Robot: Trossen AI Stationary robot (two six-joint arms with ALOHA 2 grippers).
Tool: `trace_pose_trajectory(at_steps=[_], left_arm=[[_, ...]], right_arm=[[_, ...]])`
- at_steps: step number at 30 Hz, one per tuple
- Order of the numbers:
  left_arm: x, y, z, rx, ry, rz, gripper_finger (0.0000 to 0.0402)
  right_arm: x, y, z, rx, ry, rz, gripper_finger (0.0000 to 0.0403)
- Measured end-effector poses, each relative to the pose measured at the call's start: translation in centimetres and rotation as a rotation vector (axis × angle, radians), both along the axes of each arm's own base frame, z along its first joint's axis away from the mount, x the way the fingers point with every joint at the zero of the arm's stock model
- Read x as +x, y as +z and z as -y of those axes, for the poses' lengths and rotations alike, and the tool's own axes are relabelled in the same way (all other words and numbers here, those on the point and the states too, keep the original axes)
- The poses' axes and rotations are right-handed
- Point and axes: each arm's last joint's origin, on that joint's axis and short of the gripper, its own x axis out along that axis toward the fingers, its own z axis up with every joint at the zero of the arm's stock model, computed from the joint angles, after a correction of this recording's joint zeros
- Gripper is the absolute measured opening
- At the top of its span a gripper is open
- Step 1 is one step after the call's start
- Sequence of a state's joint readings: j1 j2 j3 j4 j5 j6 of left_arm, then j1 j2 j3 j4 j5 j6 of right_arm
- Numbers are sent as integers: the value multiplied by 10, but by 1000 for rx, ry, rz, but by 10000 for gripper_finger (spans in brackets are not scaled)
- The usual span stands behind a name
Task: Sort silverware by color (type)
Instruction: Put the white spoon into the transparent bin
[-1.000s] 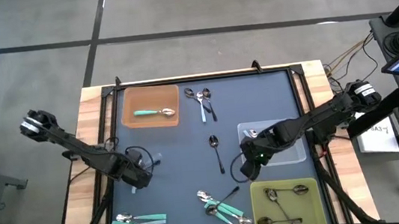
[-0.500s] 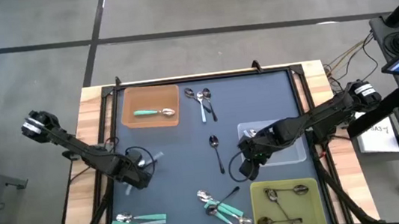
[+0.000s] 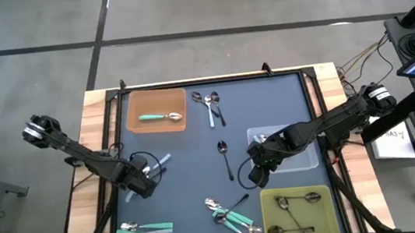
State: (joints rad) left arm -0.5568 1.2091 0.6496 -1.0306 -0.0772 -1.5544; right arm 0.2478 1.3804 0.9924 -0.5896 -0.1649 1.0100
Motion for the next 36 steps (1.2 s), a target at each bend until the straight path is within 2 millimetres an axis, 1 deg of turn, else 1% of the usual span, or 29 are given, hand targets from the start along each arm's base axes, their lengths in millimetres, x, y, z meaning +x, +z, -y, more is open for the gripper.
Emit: trace_pose_trajectory(at_steps=[3, 5, 7, 9, 12, 16, 19, 22, 26, 31, 36], left_arm=[[6, 10, 2, 13, -28, 44, 8], [12, 16, 5, 32, -50, 116, 8], [20, 23, 7, 55, -81, 213, 8], [27, 29, 6, 111, -80, 311, 8], [36, 38, -1, 194, -32, 436, 8], [47, 56, -15, 294, 42, 600, 8], [57, 72, -24, 337, 75, 705, 9], [70, 90, -26, 348, 28, 812, 9], [86, 108, -30, 376, -14, 950, 9], [100, 121, -46, 413, 65, 1079, 9], [109, 127, -64, 452, 142, 1154, 9]], right_arm=[[0, 0, 1, -8, -8, 3, 151], [2, 0, 5, -12, -24, 11, 150], [6, 2, 12, -49, -51, 56, 150], [15, 6, 22, -88, -97, 144, 151], [31, 16, 42, -112, -163, 319, 150], [47, 36, 69, -115, -252, 576, 150], [54, 51, 80, -141, -327, 746, 150], [57, 61, 85, -145, -364, 849, 150], [58, 65, 85, -124, -386, 887, 150], [58, 65, 85, -120, -389, 888, 150], [58, 65, 85, -127, -371, 890, 151]])
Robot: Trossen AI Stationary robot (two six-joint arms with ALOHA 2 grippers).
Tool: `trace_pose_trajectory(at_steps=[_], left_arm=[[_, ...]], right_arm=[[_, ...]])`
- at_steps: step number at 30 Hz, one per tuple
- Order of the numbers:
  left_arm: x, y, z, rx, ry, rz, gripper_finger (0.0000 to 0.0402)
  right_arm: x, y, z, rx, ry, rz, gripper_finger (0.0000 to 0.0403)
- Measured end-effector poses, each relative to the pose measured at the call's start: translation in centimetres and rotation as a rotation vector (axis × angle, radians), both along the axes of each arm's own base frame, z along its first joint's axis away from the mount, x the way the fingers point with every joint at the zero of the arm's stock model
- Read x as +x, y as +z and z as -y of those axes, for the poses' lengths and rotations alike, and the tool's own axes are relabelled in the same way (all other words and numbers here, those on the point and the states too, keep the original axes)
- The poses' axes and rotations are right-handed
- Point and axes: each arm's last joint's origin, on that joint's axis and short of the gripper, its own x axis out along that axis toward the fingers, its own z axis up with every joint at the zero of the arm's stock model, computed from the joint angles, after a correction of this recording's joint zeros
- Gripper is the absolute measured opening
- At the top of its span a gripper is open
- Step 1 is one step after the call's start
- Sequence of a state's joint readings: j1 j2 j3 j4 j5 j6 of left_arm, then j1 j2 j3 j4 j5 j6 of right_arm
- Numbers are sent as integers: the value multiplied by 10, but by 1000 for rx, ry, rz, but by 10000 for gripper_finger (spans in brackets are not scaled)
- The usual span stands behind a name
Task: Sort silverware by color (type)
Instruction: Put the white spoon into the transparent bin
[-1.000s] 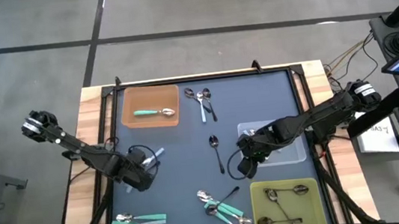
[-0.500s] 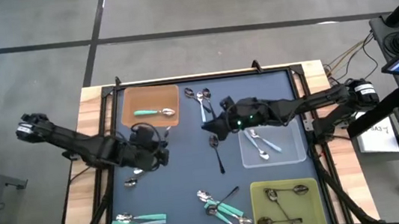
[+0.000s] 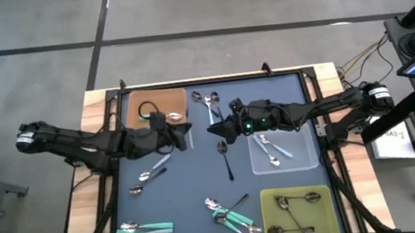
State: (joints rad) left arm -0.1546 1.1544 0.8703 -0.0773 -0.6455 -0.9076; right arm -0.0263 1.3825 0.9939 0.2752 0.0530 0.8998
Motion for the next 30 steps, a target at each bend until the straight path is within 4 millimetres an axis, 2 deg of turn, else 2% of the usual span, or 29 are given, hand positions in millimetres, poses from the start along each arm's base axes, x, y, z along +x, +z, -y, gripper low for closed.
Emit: trace_pose_trajectory(at_steps=[7, 12, 16, 22, 26, 30], left_arm=[[19, 0, -12, -13, 36, 112, 9], [40, -2, -14, -21, 22, 112, 9], [55, 3, -13, 7, 8, 97, 9], [66, 18, -11, 47, -42, 86, 9], [66, 18, -11, 52, -34, 47, 9], [65, 19, -11, 52, -31, 46, 9]], right_arm=[[2, -2, 0, -10, 2, -7, 151], [2, -3, 0, -30, 5, -11, 151], [1, -3, 1, -45, -1, -16, 150], [1, -4, 1, -70, -13, -24, 143], [1, -4, 1, -77, -12, -24, 115], [0, -1, 1, -81, -10, -15, 54]])
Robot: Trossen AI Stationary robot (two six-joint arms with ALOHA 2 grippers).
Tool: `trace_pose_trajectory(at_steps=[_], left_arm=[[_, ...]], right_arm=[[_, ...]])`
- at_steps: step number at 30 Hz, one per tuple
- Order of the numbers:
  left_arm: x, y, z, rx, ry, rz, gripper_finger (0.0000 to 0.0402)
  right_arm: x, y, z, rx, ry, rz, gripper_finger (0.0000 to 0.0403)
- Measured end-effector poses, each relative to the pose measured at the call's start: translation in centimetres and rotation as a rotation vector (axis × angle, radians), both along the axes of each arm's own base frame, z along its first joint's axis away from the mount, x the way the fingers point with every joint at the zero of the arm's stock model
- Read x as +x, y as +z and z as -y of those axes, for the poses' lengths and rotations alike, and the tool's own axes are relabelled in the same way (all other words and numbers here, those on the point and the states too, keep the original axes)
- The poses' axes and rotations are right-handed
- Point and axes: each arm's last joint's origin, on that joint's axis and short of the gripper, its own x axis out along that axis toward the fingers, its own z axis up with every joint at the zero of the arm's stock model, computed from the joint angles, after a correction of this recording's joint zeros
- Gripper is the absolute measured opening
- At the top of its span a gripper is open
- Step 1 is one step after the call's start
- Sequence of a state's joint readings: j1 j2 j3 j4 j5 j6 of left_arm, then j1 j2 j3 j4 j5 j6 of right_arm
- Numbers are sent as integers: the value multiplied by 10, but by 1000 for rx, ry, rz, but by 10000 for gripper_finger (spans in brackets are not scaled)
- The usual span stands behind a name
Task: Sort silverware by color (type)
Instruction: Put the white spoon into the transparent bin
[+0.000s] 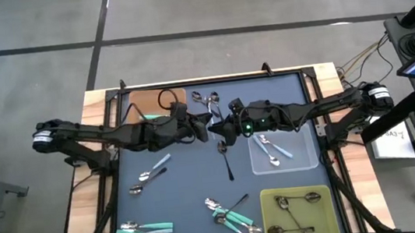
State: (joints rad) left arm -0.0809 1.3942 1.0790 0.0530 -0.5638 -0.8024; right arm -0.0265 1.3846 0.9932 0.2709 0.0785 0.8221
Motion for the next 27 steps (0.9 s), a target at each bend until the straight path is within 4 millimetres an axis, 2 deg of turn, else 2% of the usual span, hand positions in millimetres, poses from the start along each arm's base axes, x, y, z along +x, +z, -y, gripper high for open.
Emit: trace_pose_trajectory(at_steps=[2, 9, 17, 22, 27], left_arm=[[0, 0, 0, 2, 1, 0, 9], [0, 0, 0, 6, -11, -9, 17], [-1, -1, 1, 10, -39, -27, 79], [-2, 0, 2, 32, -68, -48, 115], [-11, 1, 1, 41, -74, -105, 130]], right_arm=[[0, 0, 0, -8, 2, -1, 32], [0, 0, 0, -5, 2, -5, 17], [-6, -3, 4, -6, -11, -78, 16], [-27, 5, 11, -21, -28, -174, 16], [-67, 10, 9, 31, 56, -387, 16]])
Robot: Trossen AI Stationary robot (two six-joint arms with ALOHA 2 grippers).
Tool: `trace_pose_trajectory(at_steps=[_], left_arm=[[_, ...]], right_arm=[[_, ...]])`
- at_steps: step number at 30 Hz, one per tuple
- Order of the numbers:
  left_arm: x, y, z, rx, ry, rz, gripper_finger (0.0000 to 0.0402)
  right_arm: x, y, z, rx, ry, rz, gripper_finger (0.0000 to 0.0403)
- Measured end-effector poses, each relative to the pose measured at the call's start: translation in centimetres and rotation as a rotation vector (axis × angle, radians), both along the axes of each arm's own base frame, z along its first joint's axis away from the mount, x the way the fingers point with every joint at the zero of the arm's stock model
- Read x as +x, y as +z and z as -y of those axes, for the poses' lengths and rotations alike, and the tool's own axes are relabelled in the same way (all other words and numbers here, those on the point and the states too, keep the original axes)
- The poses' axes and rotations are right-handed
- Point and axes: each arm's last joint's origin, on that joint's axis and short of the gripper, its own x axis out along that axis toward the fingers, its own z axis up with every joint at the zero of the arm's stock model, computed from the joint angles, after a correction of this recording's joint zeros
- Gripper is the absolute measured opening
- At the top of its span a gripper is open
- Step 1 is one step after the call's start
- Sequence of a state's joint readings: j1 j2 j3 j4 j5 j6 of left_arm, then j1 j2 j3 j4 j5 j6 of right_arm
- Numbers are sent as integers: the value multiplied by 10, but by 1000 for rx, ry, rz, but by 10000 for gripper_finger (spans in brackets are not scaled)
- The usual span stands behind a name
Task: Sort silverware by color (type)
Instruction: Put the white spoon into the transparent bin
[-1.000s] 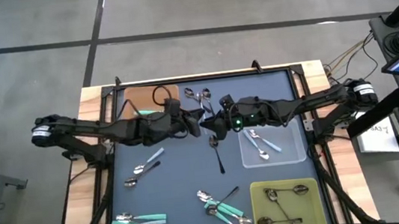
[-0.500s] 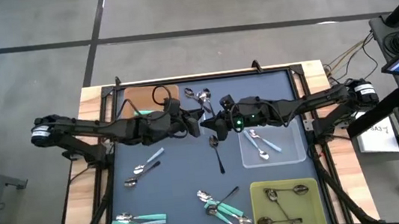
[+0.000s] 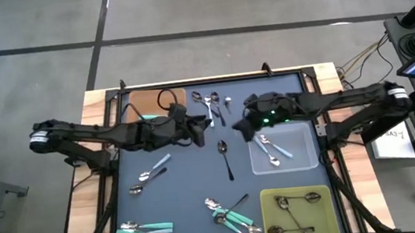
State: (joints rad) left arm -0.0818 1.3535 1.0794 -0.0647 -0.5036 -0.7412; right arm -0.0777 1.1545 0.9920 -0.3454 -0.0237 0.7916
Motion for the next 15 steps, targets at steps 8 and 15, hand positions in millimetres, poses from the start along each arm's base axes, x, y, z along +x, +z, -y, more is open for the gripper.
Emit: trace_pose_trajectory(at_steps=[8, 15], left_arm=[[-11, -4, -1, 1, 3, -105, 126], [-13, -10, 1, -38, -69, -169, 125]], right_arm=[[-72, -16, -29, 144, 91, -560, 16], [-83, -38, -47, 109, 162, -826, 17]])
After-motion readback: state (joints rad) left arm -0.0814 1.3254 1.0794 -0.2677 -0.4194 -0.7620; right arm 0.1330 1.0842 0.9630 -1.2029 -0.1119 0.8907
